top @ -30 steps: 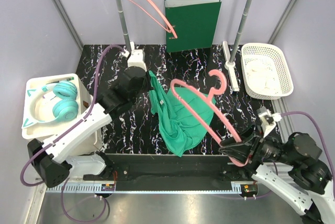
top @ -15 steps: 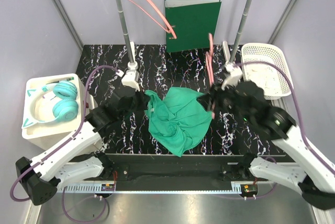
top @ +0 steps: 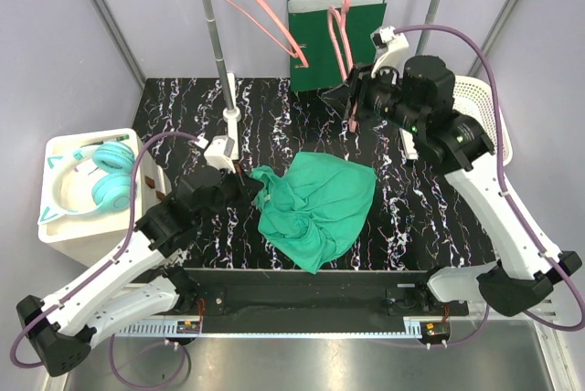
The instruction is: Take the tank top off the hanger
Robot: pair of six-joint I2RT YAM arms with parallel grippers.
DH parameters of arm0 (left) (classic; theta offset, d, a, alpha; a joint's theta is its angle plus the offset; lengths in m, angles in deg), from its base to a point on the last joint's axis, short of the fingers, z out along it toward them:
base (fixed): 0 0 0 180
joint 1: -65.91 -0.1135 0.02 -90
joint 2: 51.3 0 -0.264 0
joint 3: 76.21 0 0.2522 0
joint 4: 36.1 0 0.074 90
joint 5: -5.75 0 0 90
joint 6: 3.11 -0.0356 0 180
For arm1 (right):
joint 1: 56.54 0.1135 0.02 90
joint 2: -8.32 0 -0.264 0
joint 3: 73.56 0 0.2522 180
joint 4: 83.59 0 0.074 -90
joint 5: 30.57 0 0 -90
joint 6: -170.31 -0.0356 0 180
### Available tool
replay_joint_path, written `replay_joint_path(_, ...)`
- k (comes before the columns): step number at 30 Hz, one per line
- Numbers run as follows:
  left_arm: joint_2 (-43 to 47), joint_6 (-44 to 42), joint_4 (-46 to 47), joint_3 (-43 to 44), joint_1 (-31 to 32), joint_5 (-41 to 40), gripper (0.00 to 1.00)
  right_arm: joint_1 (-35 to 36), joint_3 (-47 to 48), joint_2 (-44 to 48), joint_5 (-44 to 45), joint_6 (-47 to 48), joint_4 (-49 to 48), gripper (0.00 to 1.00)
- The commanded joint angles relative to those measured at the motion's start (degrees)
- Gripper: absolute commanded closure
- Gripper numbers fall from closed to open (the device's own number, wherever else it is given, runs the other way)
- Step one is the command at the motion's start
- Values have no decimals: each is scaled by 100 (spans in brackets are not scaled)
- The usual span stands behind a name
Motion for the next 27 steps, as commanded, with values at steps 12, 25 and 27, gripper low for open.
replay_joint_path(12, 155, 222, 640, -237, 20, 772, 100, -1079, 1194, -907, -3280, -878, -1335, 100)
replay_joint_path(25, 383, 336, 701, -404, 20, 939, 100, -1370, 2784, -2911, -4801, -3243, -3357, 100)
replay_joint_path(27, 410, 371, 701, -421, 20, 983, 100, -1378, 3022, -3183, -4819, -3401, -3366, 100)
